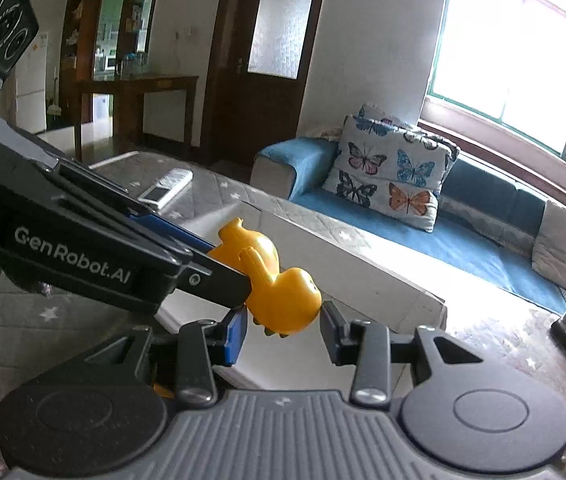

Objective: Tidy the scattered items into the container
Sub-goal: 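Carry the duck over the grey box and open the left tool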

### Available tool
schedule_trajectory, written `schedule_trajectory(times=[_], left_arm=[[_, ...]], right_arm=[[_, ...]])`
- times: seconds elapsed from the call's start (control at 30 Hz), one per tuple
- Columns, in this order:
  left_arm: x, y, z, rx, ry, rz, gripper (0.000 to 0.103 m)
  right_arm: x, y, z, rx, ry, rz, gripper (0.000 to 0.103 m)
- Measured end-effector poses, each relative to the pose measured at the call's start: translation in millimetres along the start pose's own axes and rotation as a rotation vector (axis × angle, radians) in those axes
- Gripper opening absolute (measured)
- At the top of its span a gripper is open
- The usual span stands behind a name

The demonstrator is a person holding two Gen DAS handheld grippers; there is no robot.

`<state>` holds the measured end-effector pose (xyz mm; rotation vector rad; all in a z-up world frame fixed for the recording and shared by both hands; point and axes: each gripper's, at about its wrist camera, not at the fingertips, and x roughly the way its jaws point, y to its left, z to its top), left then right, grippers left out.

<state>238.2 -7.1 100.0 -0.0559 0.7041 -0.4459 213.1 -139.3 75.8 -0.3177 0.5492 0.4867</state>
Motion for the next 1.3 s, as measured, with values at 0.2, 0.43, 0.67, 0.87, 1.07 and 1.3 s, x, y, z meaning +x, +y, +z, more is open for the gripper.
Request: schedule_trajectory(times=[0.2,0.43,0.67,0.87,1.07,1.3], left_arm=[[42.0,18.0,3.1,-0.043,0.072,-0.010,0.034],[75.9,34.6,-1.4,-0.080,0.156,-0.018,0.034],[88.7,45.1,-4.9,-0.116,0.191,-0.018,0.032],[86.3,48.5,-7.1,-0.141,0.196,-0.001,0.035],[68.2,48.1,-9.3,-0.144,0.169,0.024,0.034],[37.5,38.6,-18.0,-0.137,0.130,0.039,0.035]], right_arm=[[39.9,-14.2,-4.8,0.016,0.071,0.019,0.040],[79.2,-22.8,-16.5,0.036,0.171,0.060,0.040],[88.4,-23.8,-20.5,0.055,0.212,0.081,0.040],[82.5,-20.9,-18.4,0.071,0.205,0.078,0.041],[67.6,-20.5,-14.2,0.107,0.173,0.069,0.043],[34.4,-7.4,-14.1,0.100,0.114,0.041,0.048]])
